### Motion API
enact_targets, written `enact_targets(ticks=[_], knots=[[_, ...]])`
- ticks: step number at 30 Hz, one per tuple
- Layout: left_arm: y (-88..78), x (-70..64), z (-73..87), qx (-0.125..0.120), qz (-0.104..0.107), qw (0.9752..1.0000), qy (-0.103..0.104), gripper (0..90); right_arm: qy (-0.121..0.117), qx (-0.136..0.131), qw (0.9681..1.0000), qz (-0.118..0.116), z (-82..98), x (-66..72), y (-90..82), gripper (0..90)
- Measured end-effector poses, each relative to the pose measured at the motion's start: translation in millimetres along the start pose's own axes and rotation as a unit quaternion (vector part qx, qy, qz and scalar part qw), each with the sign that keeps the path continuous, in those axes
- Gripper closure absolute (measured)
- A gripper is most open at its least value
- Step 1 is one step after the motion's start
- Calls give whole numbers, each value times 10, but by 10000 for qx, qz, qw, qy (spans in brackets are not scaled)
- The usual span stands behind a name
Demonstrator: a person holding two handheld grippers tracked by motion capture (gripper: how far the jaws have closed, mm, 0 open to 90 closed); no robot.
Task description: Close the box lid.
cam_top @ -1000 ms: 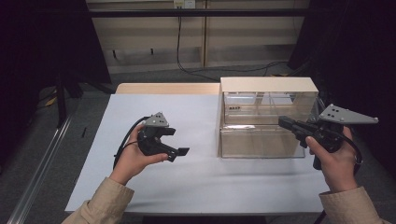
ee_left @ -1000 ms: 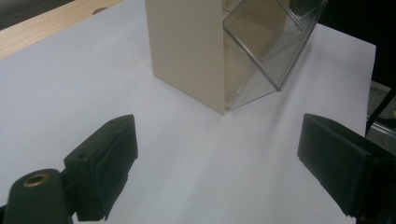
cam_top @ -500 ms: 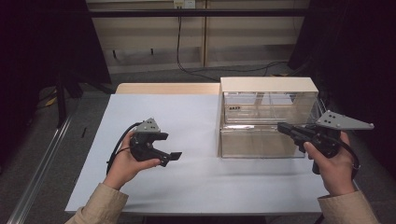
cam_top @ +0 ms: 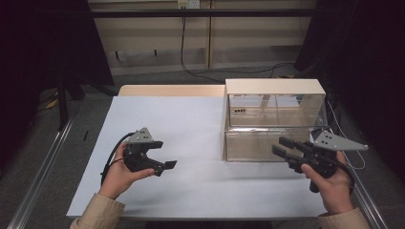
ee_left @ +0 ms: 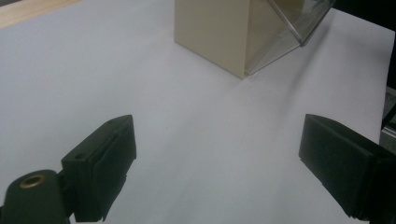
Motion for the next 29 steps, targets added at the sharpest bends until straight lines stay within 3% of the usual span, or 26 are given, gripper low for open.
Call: enact_targets(ticks=[3,12,21,29], knots=[[-29,26,83,33,-30,10000,16,99,-20,87,9999,-76,103,73,69,414],[-129,132,338,-1,-104,9999,7,80,16,318,9994,-144,446,157,165,239],[-199,223,558,-17,-197,9998,27,78,148,400,9990,90,759,83,132,185],[-191,242,648,-6,-204,9998,-53,78,85,513,9985,152,839,99,162,179]])
Point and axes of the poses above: each handheld gripper's, and its own axes: y roughly forward along the jaws, z roughly out of its underside, x roughly to its left, the point moved 3 cm from there along y, roughly forward along the jaws, and after that the axes turned 15 degrees about -z, right-handed, at the moved point
